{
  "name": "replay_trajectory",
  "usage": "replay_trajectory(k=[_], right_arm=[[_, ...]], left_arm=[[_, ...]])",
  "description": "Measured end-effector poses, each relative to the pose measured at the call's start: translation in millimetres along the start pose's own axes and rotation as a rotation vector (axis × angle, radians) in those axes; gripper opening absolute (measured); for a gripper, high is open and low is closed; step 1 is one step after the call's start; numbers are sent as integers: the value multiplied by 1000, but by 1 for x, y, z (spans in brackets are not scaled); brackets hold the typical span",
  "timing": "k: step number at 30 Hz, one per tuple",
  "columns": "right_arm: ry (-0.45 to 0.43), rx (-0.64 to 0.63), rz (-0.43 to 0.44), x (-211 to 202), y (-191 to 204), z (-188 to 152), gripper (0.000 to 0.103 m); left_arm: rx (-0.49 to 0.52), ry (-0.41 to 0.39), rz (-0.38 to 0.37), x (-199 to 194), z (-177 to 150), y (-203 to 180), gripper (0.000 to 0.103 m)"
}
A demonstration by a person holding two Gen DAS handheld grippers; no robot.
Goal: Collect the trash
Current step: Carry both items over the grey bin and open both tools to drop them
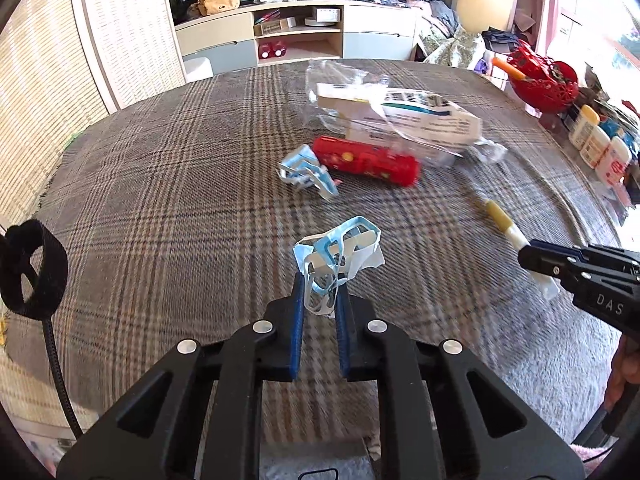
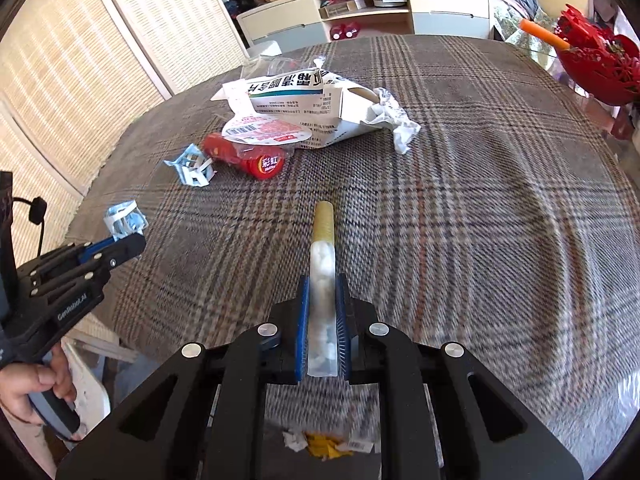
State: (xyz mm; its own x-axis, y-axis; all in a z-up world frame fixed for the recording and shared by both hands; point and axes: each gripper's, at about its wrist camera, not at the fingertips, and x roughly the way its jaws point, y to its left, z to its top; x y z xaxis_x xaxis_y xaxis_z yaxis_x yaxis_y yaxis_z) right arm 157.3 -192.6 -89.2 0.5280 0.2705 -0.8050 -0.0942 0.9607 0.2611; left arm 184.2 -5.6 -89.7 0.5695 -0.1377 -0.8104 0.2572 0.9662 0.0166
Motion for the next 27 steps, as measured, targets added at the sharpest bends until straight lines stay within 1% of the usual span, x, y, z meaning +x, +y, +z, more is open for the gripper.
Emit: replay_trajectory(k=[4,8,12,17,22,27], right_arm=[[-17,-12,2,-28,-2,-24,14],[4,-3,20,-36,-6,-52,14],[4,13,43,-50,-9,-85,14],[-1,-1,70,-62,-2,-119,14],[26,21,89,-57,-1,-148,14],[66,38,73,-38,0,-175,14]], left_arm=[[-8,-5,-18,-25,-21,-17,13],[-26,9,-58,-41,-55,-32,13],[-31,37,-67,-48,-89,-49,13],[-49,78,-80,-50,-129,-62,13],[-69,119,-101,-43,-163,-75,13],[-97,155,-119,-31,-193,-85,13]])
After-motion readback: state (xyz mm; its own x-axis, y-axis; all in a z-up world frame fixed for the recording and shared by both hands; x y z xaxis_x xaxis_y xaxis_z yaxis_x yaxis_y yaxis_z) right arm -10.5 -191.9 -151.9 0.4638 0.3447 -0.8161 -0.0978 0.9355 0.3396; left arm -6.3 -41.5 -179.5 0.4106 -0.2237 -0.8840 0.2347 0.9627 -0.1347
